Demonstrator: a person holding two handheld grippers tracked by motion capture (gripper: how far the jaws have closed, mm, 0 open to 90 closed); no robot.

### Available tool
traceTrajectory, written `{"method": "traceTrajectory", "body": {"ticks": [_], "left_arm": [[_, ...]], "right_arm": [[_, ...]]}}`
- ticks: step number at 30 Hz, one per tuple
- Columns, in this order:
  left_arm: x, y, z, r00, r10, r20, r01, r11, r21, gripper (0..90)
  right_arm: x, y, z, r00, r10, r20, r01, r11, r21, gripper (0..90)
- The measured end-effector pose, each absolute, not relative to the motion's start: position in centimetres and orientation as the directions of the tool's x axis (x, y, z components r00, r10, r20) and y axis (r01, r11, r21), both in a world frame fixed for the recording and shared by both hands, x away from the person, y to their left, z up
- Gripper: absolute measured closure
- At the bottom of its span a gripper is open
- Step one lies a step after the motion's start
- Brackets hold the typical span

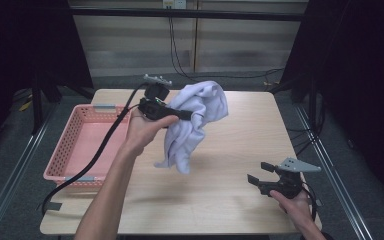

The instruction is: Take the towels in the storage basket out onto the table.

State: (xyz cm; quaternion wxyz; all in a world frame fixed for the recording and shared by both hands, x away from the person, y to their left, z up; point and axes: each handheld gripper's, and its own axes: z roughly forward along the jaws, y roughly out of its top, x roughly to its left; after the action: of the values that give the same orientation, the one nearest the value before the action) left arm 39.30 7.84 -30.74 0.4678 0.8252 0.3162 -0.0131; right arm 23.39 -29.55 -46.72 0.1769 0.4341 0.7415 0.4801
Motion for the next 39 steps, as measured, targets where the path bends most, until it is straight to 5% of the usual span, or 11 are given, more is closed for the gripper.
{"method": "traceTrajectory", "body": {"ticks": [13,21,28,36,39], "left_arm": [[38.1,2.1,-40.0,0.817,0.492,-0.302,0.54,-0.465,0.702,64.5],[37.9,1.1,-42.3,0.813,0.496,-0.307,0.552,-0.487,0.677,58.7],[38.0,1.4,-43.1,0.809,0.48,-0.339,0.564,-0.472,0.677,33.7],[37.2,3.7,-42.8,0.792,0.489,-0.365,0.58,-0.418,0.699,18.9],[36.4,4.4,-42.4,0.798,0.479,-0.365,0.568,-0.395,0.722,20.1]], "right_arm": [[23.4,-29.4,-46.8,-0.572,0.806,0.151,0.473,0.173,0.864,24.3],[23.3,-29.1,-46.9,-0.579,0.801,0.151,0.474,0.181,0.861,24.4],[23.5,-28.9,-46.8,-0.578,0.8,0.161,0.48,0.174,0.86,24.4],[24.4,-26.9,-45.5,-0.636,0.754,0.162,0.47,0.212,0.857,21.6],[25.9,-24.3,-44.7,-0.673,0.722,0.158,0.447,0.227,0.865,21.6]]}}
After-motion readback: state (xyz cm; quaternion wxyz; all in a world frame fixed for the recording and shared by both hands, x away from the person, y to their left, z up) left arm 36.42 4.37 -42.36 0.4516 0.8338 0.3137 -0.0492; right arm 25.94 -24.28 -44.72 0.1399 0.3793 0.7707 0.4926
